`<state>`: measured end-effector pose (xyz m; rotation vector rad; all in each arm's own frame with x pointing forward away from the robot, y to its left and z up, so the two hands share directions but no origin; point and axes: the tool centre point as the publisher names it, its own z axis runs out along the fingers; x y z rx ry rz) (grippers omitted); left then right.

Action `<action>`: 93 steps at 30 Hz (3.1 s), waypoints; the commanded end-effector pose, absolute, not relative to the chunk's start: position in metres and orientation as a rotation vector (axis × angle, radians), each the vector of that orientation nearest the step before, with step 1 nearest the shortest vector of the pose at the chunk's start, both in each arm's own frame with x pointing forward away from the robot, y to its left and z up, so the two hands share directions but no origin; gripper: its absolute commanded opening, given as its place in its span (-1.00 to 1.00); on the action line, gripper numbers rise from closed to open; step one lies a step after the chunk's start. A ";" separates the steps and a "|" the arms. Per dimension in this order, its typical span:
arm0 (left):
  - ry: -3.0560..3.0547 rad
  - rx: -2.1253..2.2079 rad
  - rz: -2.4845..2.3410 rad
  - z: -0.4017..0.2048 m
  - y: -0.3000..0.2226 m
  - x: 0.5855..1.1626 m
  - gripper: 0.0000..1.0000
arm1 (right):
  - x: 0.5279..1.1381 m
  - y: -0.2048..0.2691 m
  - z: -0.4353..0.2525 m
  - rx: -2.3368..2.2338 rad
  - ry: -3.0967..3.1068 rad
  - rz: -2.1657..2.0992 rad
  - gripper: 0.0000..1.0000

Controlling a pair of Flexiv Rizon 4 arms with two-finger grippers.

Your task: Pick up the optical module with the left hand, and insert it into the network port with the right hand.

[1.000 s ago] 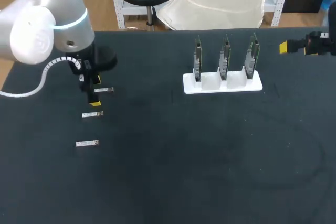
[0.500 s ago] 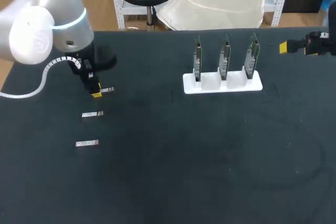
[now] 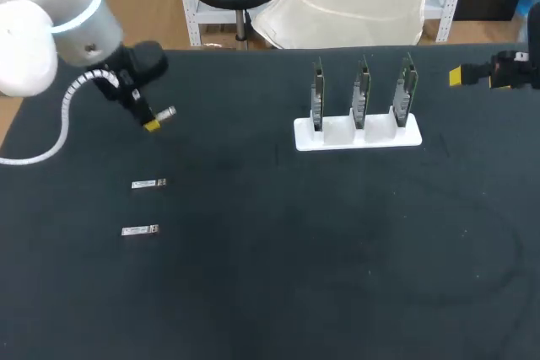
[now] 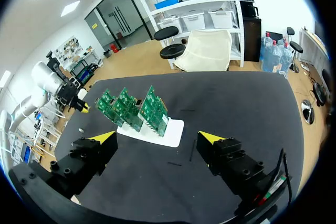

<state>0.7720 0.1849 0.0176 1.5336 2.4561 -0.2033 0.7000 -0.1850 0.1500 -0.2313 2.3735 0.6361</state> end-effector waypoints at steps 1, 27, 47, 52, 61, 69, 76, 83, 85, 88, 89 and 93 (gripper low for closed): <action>2.411 1.230 -0.307 0.053 0.201 0.774 -1.00 | 0.700 -0.185 0.150 -0.231 2.374 0.636 1.00; 1.654 0.943 -0.828 0.244 0.088 0.775 -1.00 | 0.700 -0.185 0.150 -0.231 2.374 0.636 1.00; 1.422 1.168 -1.089 0.245 -0.018 0.765 -1.00 | 0.700 -0.185 0.150 -0.231 2.374 0.636 1.00; 1.385 1.221 -1.126 0.241 -0.046 0.758 -1.00 | 0.700 -0.185 0.150 -0.231 2.374 0.636 1.00; 1.339 1.297 -1.141 0.229 -0.080 0.752 -1.00 | 0.700 -0.185 0.150 -0.231 2.374 0.636 1.00; 1.347 1.288 -1.171 0.214 -0.103 0.759 -1.00 | 0.700 -0.185 0.150 -0.231 2.374 0.636 1.00; 1.352 1.255 -1.223 0.208 -0.116 0.766 -1.00 | 0.700 -0.185 0.150 -0.231 2.374 0.636 1.00; 1.339 1.288 -1.259 0.201 -0.126 0.766 -1.00 | 0.700 -0.185 0.150 -0.231 2.374 0.636 1.00; 1.338 1.288 -1.265 0.200 -0.127 0.766 -1.00 | 0.700 -0.185 0.150 -0.231 2.374 0.636 1.00; 1.341 1.282 -1.273 0.198 -0.129 0.767 -1.00 | 0.700 -0.185 0.150 -0.231 2.374 0.636 1.00; 1.341 1.280 -1.275 0.197 -0.129 0.767 -1.00 | 0.700 -0.185 0.150 -0.231 2.374 0.636 1.00; 1.350 1.263 -1.279 0.195 -0.130 0.767 -1.00 | 0.700 -0.185 0.150 -0.231 2.374 0.636 1.00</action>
